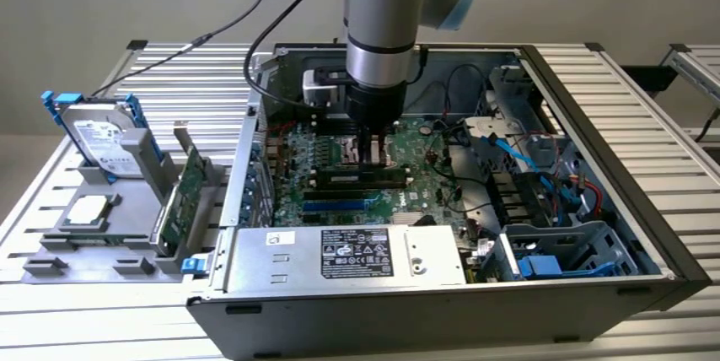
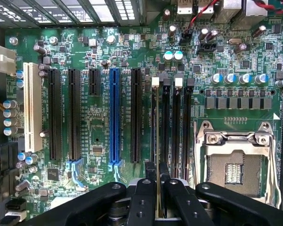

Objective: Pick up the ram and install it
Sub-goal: 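Insert the ram into the slot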

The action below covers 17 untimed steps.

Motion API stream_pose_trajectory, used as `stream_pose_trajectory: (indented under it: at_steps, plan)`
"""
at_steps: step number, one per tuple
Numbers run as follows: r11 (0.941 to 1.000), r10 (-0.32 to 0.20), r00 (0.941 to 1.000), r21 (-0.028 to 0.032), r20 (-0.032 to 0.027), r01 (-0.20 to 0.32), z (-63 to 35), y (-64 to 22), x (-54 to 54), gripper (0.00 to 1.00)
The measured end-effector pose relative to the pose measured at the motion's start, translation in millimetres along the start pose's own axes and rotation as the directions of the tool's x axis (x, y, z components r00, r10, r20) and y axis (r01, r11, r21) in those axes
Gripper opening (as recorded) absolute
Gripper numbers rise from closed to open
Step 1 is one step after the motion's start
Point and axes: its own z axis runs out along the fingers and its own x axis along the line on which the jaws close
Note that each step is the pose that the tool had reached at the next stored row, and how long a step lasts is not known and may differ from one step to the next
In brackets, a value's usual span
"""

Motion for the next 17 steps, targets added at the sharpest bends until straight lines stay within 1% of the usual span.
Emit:
stream_pose_trajectory:
  at_steps: [1,3,4,6,7,8,10,16,17]
  plan:
    - [1.0000,0.000,1.0000,0.0001,-0.0002,0.000,0.1,0.0,0.0,0.15]
    - [1.0000,0.000,1.0000,0.0002,-0.0006,0.000,0.1,0.0,0.0,0.27]
    - [1.0000,0.000,1.0000,0.0002,-0.0006,0.000,0.1,0.0,-0.1,0.27]
    - [1.0000,0.000,1.0000,0.0002,-0.0006,0.000,-0.6,0.0,-0.1,0.39]
    - [1.0000,0.000,1.0000,0.0002,-0.0006,0.000,-1.4,0.0,0.0,0.39]
    - [1.0000,0.000,1.0000,0.0001,-0.0006,0.000,-2.9,0.1,0.0,0.45]
    - [1.0000,0.000,1.0000,-0.0014,-0.0007,0.000,-8.1,0.3,0.3,0.45]
    - [1.0000,0.000,1.0000,-0.0034,-0.0007,0.000,-33.0,1.0,1.8,0.45]
    - [1.0000,0.000,1.0000,-0.0035,-0.0007,0.000,-35.5,1.1,1.9,0.45]
